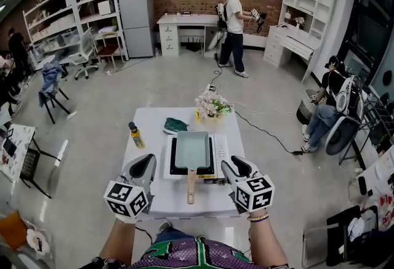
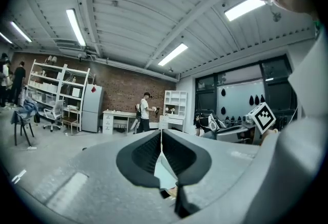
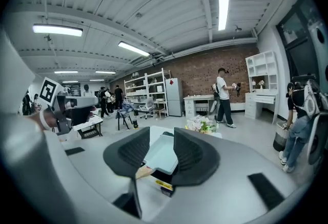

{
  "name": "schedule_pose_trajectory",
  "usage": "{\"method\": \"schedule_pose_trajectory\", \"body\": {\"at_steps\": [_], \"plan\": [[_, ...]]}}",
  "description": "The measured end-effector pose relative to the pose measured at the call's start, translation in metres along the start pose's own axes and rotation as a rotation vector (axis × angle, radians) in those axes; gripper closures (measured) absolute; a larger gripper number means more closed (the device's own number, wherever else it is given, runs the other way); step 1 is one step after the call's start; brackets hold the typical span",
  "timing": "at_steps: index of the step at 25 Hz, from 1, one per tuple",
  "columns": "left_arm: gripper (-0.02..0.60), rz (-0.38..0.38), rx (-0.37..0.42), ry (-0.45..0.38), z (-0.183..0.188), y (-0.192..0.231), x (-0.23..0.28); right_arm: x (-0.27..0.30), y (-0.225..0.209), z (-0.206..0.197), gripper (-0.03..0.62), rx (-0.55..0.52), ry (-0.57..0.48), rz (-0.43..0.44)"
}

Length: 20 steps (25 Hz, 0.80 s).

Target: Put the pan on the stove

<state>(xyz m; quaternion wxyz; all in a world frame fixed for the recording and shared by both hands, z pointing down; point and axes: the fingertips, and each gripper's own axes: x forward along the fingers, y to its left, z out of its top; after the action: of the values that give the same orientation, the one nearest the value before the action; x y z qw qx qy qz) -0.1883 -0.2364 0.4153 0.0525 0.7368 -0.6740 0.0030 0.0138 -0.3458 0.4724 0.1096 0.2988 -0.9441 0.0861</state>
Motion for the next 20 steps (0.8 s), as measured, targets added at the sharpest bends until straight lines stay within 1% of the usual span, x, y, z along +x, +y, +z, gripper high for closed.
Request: {"method": "schedule_pose_trajectory", "body": {"at_steps": [3,7,12,17,20], "plan": [[0.562,0.036,0.016,-0.042,0.01,-0.006,-0.009,-0.009,0.001,0.016,0.45,-0.01,-0.037,0.017],[0.561,0.062,0.033,-0.07,0.019,-0.016,-0.02,-0.026,0.009,0.032,0.45,-0.013,-0.087,0.045],[0.563,0.067,0.049,-0.094,0.034,-0.031,-0.026,-0.045,0.013,0.055,0.45,-0.025,-0.142,0.062],[0.563,0.058,0.031,-0.106,0.037,-0.041,-0.029,-0.051,0.013,0.061,0.468,-0.046,-0.155,0.062],[0.563,0.07,0.041,-0.103,0.038,-0.04,-0.032,-0.049,0.014,0.063,0.488,-0.038,-0.156,0.065]]}}
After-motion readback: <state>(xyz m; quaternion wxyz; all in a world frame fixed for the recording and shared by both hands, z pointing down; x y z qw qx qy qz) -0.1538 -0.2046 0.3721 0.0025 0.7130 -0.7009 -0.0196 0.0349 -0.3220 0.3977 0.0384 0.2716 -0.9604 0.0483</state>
